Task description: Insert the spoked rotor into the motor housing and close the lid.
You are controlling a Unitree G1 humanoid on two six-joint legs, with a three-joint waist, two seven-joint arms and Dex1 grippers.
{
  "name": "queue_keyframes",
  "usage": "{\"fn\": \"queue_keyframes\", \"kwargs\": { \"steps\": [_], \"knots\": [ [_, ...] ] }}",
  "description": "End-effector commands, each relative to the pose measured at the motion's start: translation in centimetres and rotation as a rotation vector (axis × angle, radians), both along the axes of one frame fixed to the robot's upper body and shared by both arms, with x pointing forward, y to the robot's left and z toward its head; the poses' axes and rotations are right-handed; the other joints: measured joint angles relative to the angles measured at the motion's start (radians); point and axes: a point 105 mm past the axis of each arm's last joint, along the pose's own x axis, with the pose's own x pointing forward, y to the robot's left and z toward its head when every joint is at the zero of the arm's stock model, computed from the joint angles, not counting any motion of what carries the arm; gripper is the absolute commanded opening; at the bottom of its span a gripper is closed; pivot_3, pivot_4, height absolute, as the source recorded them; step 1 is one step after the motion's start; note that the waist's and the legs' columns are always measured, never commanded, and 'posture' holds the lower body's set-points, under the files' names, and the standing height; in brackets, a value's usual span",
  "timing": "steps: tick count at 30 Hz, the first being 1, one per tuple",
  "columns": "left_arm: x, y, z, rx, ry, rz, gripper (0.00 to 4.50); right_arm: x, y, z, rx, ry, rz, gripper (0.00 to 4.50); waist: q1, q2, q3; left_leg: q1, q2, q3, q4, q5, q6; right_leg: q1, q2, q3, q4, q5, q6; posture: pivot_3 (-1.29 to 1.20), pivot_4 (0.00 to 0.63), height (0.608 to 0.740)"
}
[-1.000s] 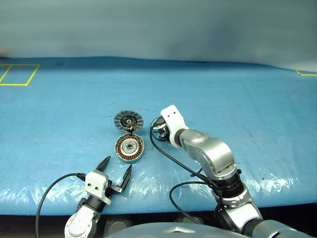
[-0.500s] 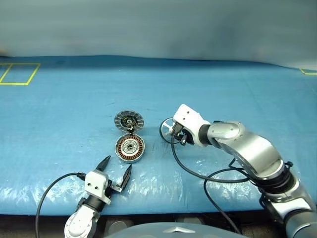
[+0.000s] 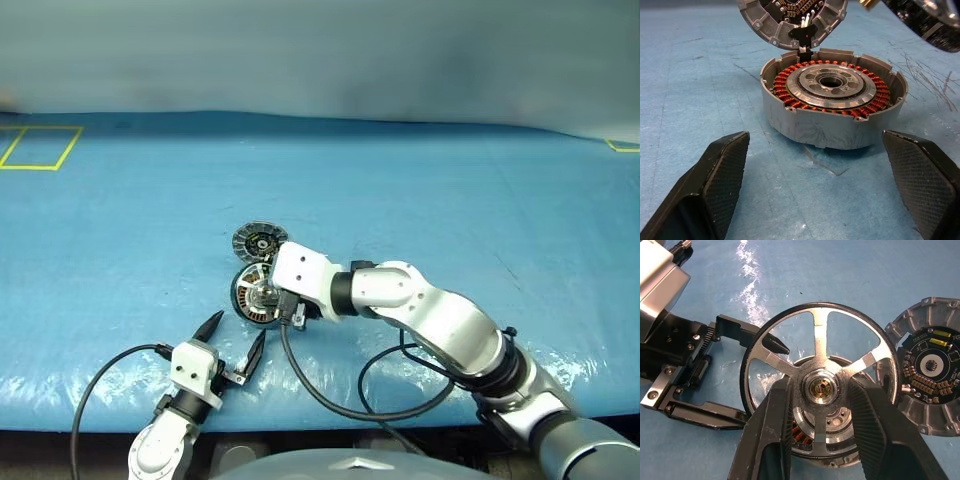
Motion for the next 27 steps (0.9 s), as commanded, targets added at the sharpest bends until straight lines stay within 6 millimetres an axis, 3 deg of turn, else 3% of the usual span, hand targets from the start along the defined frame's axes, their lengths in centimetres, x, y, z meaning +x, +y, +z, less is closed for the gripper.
{"fn": "queue_keyframes", "kwargs": {
  "steps": [1,8,21,27],
  "knots": [
    [0.0,0.1,0.6,-0.001,-0.025,0.011,4.5,0.8,0.6,0.5,0.014,-0.057,-0.017,1.31,0.001,0.0,0.0,0.0,0.0,0.0,0.0,0.0,0.0,0.0,0.0,0.0,0.0,0.0,0.0,0.0,0.15,0.74],
    [-0.2,0.1,0.7,-0.002,-0.025,0.018,4.5,1.3,0.1,-0.8,-0.037,-0.051,-0.038,1.31,0.003,0.0,0.0,0.0,0.0,0.0,-0.001,0.0,0.0,0.0,0.0,0.0,0.0,0.0,0.001,0.0,0.15,0.74],
    [-0.3,0.2,0.6,-0.003,-0.022,0.018,4.5,0.4,-0.6,-2.5,-0.09,0.02,0.004,1.31,0.004,0.0,0.0,0.0,0.0,0.0,-0.001,0.0,0.0,0.0,0.0,0.0,0.0,0.0,0.0,0.0,0.15,0.74],
    [-0.3,0.2,0.6,-0.001,-0.023,0.019,4.5,0.6,-0.1,-2.3,-0.067,0.016,-0.004,3.32,0.004,0.0,0.0,0.0,0.0,0.0,-0.001,0.0,0.0,0.0,0.0,0.0,0.0,0.0,0.001,0.0,0.15,0.74]
  ]
}}
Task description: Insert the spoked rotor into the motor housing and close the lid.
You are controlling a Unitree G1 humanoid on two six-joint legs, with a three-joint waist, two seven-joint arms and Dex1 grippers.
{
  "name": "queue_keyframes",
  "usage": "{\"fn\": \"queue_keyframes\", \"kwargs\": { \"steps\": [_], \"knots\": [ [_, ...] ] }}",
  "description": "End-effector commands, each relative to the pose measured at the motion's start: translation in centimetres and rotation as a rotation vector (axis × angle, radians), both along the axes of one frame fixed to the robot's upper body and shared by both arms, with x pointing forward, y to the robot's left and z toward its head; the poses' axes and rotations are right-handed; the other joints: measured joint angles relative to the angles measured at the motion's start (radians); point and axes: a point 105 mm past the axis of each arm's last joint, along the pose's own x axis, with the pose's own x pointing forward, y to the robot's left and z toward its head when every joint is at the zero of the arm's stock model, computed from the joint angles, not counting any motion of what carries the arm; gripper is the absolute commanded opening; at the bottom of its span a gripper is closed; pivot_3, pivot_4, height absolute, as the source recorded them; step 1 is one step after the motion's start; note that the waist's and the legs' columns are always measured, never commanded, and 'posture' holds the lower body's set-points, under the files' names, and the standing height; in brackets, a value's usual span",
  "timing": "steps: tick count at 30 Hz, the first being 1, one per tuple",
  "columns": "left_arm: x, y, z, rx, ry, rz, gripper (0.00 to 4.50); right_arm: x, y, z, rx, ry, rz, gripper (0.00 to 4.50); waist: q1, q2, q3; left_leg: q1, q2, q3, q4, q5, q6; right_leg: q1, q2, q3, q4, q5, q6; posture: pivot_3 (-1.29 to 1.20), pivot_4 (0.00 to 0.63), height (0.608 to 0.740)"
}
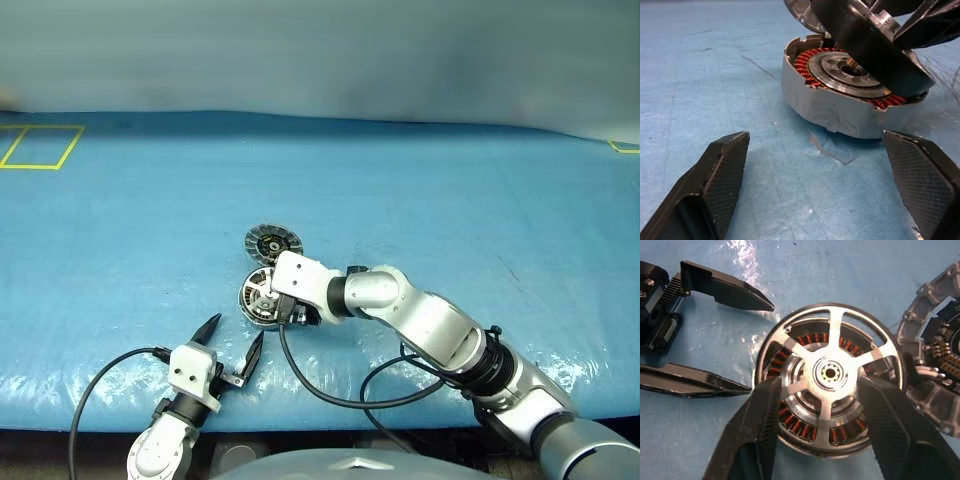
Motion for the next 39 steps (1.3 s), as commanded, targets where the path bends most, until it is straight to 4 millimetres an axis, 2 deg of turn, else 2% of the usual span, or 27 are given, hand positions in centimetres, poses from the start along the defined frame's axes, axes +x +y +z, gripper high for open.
{"fn": "queue_keyframes", "kwargs": {
  "steps": [1,2,6,10,16,17,19,22,25,27,29,33,36,39],
  "knots": [
    [0.0,-0.1,0.8,-0.001,-0.037,-0.003,4.5,0.0,0.6,1.2,0.045,-0.033,0.009,3.65,0.0,0.0,0.0,0.0,0.0,0.0,0.0,0.0,0.0,0.0,0.0,0.0,0.0,0.0,0.0,0.0,0.15,0.74],
    [-0.1,0.0,0.8,-0.001,-0.036,-0.002,4.5,0.0,0.6,1.3,0.048,-0.035,0.008,3.91,0.0,0.0,0.0,0.0,0.0,0.0,0.0,0.0,0.0,0.0,0.0,0.0,0.0,0.0,0.0,0.0,0.15,0.74],
    [-0.1,0.0,0.8,0.001,-0.035,0.002,4.5,0.2,0.5,2.4,0.097,-0.04,-0.019,3.91,0.0,0.0,0.0,0.0,0.0,0.0,0.0,0.0,0.0,0.0,0.0,0.0,0.0,0.0,0.0,0.0,0.15,0.74],
    [-0.1,0.0,0.9,0.002,-0.038,0.004,4.5,0.8,-0.2,3.1,0.184,0.024,-0.128,2.92,0.0,0.0,0.0,0.0,0.0,0.0,0.0,0.0,0.0,0.0,0.0,0.0,0.0,0.0,0.0,0.0,0.15,0.74],
    [-0.3,0.2,1.1,0.008,-0.043,0.006,4.5,1.0,-5.4,3.2,0.085,0.033,-0.167,0.96,0.005,0.0,0.0,0.0,-0.001,0.0,0.001,0.0,0.0,0.001,-0.001,0.0,0.0,-0.001,-0.001,0.0,0.15,0.74],
    [-0.3,0.2,1.1,0.009,-0.044,0.005,4.5,1.7,-6.6,3.3,0.052,-0.003,-0.195,0.61,0.005,0.0,0.0,-0.001,-0.001,0.0,0.001,0.0,0.0,0.0,-0.001,0.0,0.0,-0.001,-0.002,0.0,0.15,0.74],
    [-0.1,0.2,1.3,0.009,-0.049,-0.003,4.5,4.4,-8.9,3.4,-0.009,-0.087,-0.312,0.03,0.001,0.0,0.0,0.0,-0.001,0.0,0.001,0.0,0.0,0.001,-0.001,0.0,0.0,-0.002,-0.003,0.0,0.15,0.74],
    [0.1,0.0,1.4,0.005,-0.052,-0.018,4.5,8.2,-10.6,3.8,-0.051,-0.237,-0.433,0.03,-0.007,-0.001,0.0,0.002,0.0,0.002,0.001,0.0,0.0,0.001,-0.001,0.001,0.0,-0.001,-0.003,0.0,0.15,0.74],
    [0.5,-0.3,1.4,0.005,-0.053,-0.041,4.5,11.1,-9.1,4.6,0.117,-0.277,-0.488,0.03,-0.014,-0.001,0.001,0.002,0.0,0.002,0.001,0.0,0.001,0.001,-0.001,0.001,0.0,0.0,-0.002,0.0,0.15,0.74],
    [0.7,-0.4,1.5,0.006,-0.054,-0.048,4.5,11.9,-7.4,4.5,0.253,-0.202,-0.483,0.03,-0.015,-0.002,0.001,0.001,0.0,0.002,0.0,0.0,0.001,0.0,0.0,0.001,0.0,0.003,0.003,0.0,0.15,0.74],
    [0.9,-0.5,1.6,0.006,-0.056,-0.052,4.5,11.9,-5.7,4.1,0.362,-0.071,-0.441,0.03,-0.014,-0.001,0.001,0.001,0.0,0.001,-0.001,0.0,0.001,0.001,0.0,0.001,0.0,0.005,-0.001,0.0,0.15,0.74],
    [1.0,-0.5,1.7,0.009,-0.058,-0.052,4.5,10.5,-2.1,3.4,0.535,0.307,-0.321,0.03,-0.01,-0.001,0.001,0.0,-0.001,0.0,-0.001,0.0,0.001,0.001,0.0,0.001,0.0,0.006,-0.002,0.0,0.15,0.74],
    [0.9,-0.5,1.7,0.01,-0.059,-0.046,4.5,8.7,-0.2,2.7,0.555,0.477,-0.214,0.03,-0.009,-0.001,0.001,0.001,-0.001,0.0,-0.001,0.0,0.001,0.001,0.0,0.0,0.001,0.006,-0.002,0.0,0.15,0.74],
    [0.9,-0.4,1.8,0.009,-0.059,-0.033,4.5,6.7,0.7,2.8,0.576,0.597,-0.112,0.03,-0.01,0.0,0.002,0.001,-0.001,0.0,0.0,0.0,0.001,0.001,0.0,0.0,0.001,0.005,-0.002,0.0,0.15,0.74]
  ]
}}
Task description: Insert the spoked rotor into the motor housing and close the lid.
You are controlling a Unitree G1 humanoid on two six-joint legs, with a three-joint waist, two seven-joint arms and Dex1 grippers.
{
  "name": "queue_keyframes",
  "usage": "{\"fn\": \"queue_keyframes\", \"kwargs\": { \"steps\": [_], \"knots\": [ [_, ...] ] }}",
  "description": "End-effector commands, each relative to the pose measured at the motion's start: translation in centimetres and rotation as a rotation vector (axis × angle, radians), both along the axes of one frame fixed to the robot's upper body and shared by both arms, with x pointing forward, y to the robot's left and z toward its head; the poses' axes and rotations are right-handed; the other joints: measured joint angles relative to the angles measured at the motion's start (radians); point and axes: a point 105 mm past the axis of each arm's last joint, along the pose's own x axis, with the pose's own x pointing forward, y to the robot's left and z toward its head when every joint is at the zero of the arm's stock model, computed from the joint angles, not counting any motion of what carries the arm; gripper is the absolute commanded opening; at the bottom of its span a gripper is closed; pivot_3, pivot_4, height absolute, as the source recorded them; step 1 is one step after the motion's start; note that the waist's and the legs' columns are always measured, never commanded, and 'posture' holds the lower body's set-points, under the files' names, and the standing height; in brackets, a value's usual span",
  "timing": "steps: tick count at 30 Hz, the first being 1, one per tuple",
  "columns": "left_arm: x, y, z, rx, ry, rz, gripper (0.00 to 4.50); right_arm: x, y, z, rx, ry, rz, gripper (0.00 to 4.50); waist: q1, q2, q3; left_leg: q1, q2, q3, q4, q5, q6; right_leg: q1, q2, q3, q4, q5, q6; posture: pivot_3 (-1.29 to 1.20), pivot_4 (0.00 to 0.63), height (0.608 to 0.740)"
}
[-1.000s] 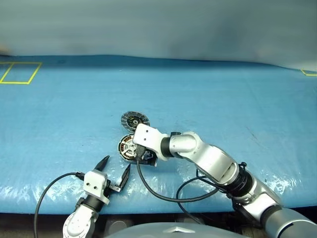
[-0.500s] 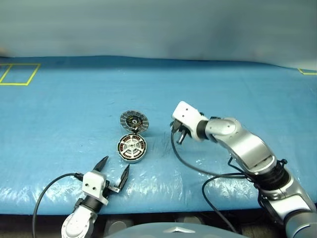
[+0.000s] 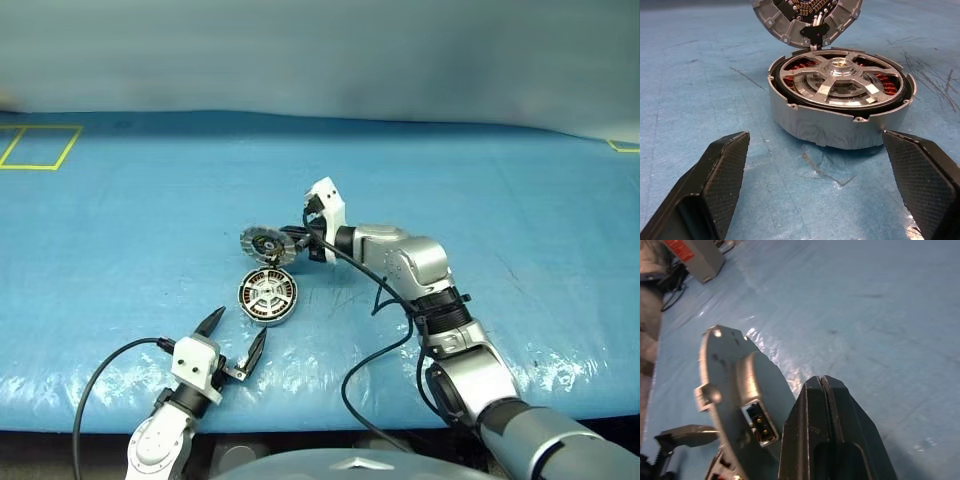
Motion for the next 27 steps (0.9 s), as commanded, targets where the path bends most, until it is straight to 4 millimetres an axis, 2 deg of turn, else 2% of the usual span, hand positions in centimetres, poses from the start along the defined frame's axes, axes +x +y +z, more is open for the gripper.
{"fn": "queue_keyframes", "kwargs": {
  "steps": [1,4,6,10,14,17,20,24,27],
  "knots": [
    [0.0,-0.1,1.3,-0.007,-0.045,0.009,4.5,-2.3,1.2,1.4,0.109,0.068,0.144,0.03,-0.001,0.0,0.0,0.0,0.0,0.0,0.0,0.0,0.0,0.0,0.0,0.0,0.0,0.0,0.0,0.0,0.15,0.74],
    [-0.2,-0.1,1.3,-0.012,-0.039,0.018,4.5,-4.4,1.7,1.2,0.153,0.137,0.221,0.03,-0.001,0.0,0.0,0.0,0.0,0.0,0.0,0.0,0.0,0.0,0.0,0.0,0.0,0.0,0.0,0.0,0.15,0.74],
    [-0.2,-0.1,1.3,-0.014,-0.038,0.022,4.5,-5.1,1.8,0.9,0.149,0.157,0.235,0.03,-0.002,0.0,0.0,0.0,0.0,0.0,0.0,0.0,0.0,0.0,0.0,0.0,0.0,-0.001,0.0,0.0,0.15,0.74],
    [-0.3,-0.2,1.4,-0.013,-0.037,0.023,4.5,-6.5,1.9,-1.0,0.11,0.207,0.24,0.03,-0.002,0.0,0.0,0.0,0.0,0.0,0.0,0.0,0.0,0.0,0.0,0.0,0.0,-0.002,0.002,0.0,0.15,0.74],
    [-0.4,-0.2,1.3,-0.009,-0.033,0.017,4.5,-5.9,1.9,-3.6,0.043,0.28,0.089,0.03,-0.005,0.0,0.0,0.0,0.0,0.0,0.0,0.0,0.0,-0.001,0.0,0.0,0.001,-0.003,0.004,0.0,0.15,0.74],
    [-0.4,-0.2,1.3,-0.009,-0.031,0.018,4.5,-5.7,1.7,-4.4,-0.005,0.286,0.016,0.03,-0.006,0.001,-0.001,0.001,0.001,0.001,0.0,0.0,0.0,-0.001,0.0,0.0,0.001,-0.003,0.004,0.0,0.15,0.74],
    [-0.4,-0.3,1.3,-0.01,-0.028,0.018,4.5,-6.7,1.3,-3.2,-0.015,0.214,0.022,0.03,-0.001,0.001,-0.002,0.001,0.0,0.0,0.001,0.0,0.0,0.0,0.0,0.0,0.001,-0.004,0.003,0.0,0.15,0.74],
    [-0.5,-0.3,1.3,-0.014,-0.026,0.022,4.5,-8.6,0.6,0.4,-0.065,-0.139,0.073,0.03,0.003,0.001,-0.002,-0.001,0.0,0.0,0.001,0.0,0.0,-0.001,0.0,0.001,0.0,-0.005,0.001,0.0,0.15,0.74],
    [-0.6,-0.4,1.2,-0.018,-0.024,0.02,4.5,-9.4,0.2,1.4,-0.13,-0.332,0.061,0.62,-0.003,0.001,-0.002,-0.001,0.001,0.001,0.0,0.0,0.0,-0.002,0.0,0.0,0.0,-0.005,0.002,0.0,0.15,0.74]
  ]
}}
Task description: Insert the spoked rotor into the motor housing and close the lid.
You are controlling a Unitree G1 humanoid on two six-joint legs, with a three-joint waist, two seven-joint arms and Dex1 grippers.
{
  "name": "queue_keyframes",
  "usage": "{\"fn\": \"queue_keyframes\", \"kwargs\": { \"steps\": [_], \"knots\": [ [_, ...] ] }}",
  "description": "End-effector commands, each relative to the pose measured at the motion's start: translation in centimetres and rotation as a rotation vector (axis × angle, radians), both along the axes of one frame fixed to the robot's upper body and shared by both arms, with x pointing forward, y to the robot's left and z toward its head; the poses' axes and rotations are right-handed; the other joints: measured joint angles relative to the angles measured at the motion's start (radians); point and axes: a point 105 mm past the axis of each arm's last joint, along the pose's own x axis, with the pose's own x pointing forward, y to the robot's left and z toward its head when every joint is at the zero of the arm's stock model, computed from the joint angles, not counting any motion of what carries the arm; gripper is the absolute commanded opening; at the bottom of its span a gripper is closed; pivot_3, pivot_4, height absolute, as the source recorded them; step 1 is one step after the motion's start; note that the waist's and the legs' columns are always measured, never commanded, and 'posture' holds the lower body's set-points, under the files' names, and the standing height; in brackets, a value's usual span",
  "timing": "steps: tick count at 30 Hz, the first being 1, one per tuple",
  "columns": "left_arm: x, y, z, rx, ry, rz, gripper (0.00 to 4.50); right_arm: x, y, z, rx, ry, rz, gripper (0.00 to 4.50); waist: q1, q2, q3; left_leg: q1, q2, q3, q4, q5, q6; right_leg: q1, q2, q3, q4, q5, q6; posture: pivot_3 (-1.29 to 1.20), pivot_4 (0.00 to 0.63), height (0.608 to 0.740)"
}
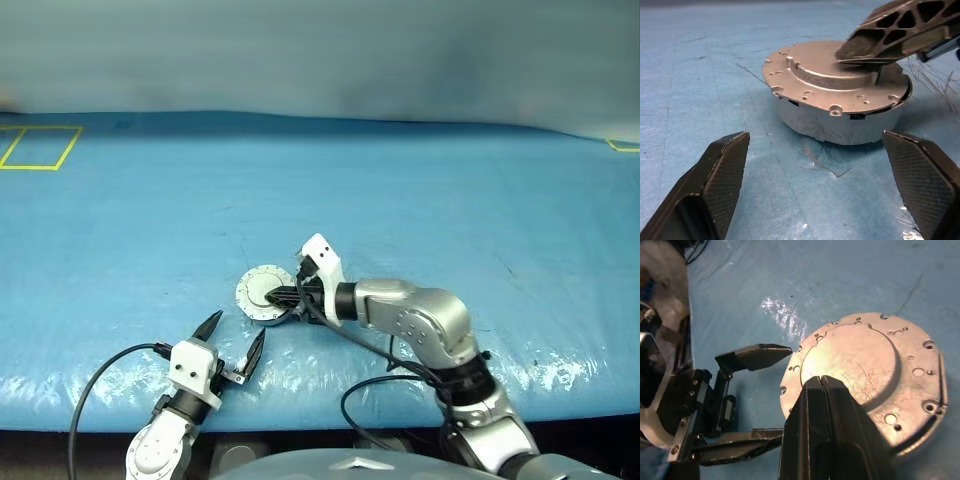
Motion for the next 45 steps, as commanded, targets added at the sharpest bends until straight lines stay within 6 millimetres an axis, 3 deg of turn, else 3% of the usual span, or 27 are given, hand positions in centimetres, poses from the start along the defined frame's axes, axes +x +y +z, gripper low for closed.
{"fn": "queue_keyframes", "kwargs": {
  "steps": [1,12,34,45],
  "knots": [
    [0.0,-0.4,1.1,-0.01,-0.041,-0.01,4.5,-1.3,0.6,2.3,-0.007,-0.226,0.023,0.97,-0.003,0.0,0.0,0.001,0.001,0.0,0.0,0.0,0.0,0.0,0.0,0.0,0.0,0.0,0.0,0.0,0.15,0.74],
    [0.2,-0.5,0.8,-0.008,-0.031,-0.039,4.5,-1.1,0.7,1.6,-0.037,-0.305,-0.062,4.46,0.002,-0.001,0.0,0.001,0.0,0.0,0.002,0.0,0.0,0.002,0.0,0.0,0.0,-0.001,-0.001,0.0,0.15,0.74],
    [0.2,-0.1,0.8,0.002,-0.033,-0.049,4.5,-0.9,0.1,0.9,-0.085,-0.326,-0.082,4.46,0.006,-0.002,0.001,0.0,0.0,0.0,0.001,0.0,0.0,0.001,0.0,0.0,0.0,-0.001,-0.001,0.0,0.15,0.74],
    [0.1,0.2,0.7,0.007,-0.031,-0.047,4.5,-0.3,-3.3,0.4,-0.078,-0.313,-0.163,4.46,0.014,-0.003,0.001,0.0,0.0,0.0,0.002,0.0,0.0,0.002,0.0,0.0,0.0,-0.001,-0.001,0.0,0.15,0.74]
  ]
}}
